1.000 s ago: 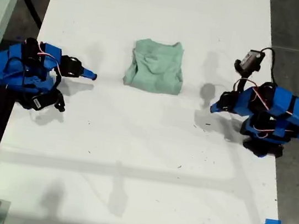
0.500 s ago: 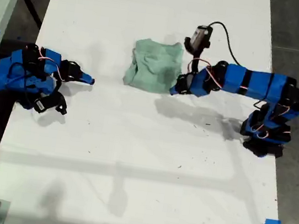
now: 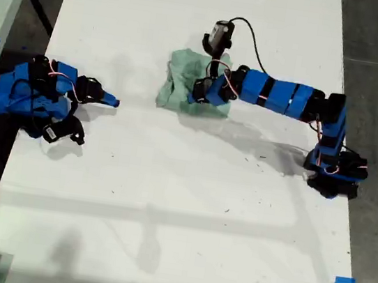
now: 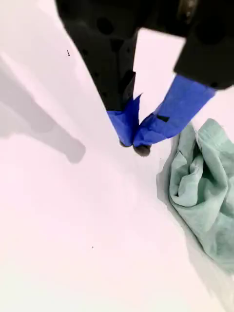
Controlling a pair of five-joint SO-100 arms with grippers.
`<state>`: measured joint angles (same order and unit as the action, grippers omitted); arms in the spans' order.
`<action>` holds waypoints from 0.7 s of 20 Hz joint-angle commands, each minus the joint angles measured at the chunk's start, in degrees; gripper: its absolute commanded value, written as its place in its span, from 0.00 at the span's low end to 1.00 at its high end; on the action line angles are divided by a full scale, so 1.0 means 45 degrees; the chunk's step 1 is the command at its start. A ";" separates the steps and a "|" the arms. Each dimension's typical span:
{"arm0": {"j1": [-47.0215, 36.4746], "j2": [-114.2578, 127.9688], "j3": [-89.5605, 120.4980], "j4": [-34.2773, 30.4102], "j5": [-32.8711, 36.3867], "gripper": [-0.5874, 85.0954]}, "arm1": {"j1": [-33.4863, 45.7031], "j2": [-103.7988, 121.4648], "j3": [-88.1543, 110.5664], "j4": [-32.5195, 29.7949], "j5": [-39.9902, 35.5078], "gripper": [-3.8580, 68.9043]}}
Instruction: Fold t-shirt
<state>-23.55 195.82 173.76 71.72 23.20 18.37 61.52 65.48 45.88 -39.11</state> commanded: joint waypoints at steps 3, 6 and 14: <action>-0.0039 0.0078 -0.0078 0.0039 -0.0176 0.01 | 0.1855 -0.1875 -0.3535 -0.0371 -0.1387 0.04; -0.0039 0.0078 -0.0078 0.0039 -0.0176 0.01 | 0.3535 -0.2871 -0.4551 -0.1523 -0.2012 0.04; 0.0000 0.0078 -0.0078 0.0293 -0.0371 0.04 | 0.5000 -0.2715 -0.4199 -0.0762 -0.1055 0.04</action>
<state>-23.55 195.82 173.76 72.51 22.24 42.71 43.86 49.92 37.44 -43.24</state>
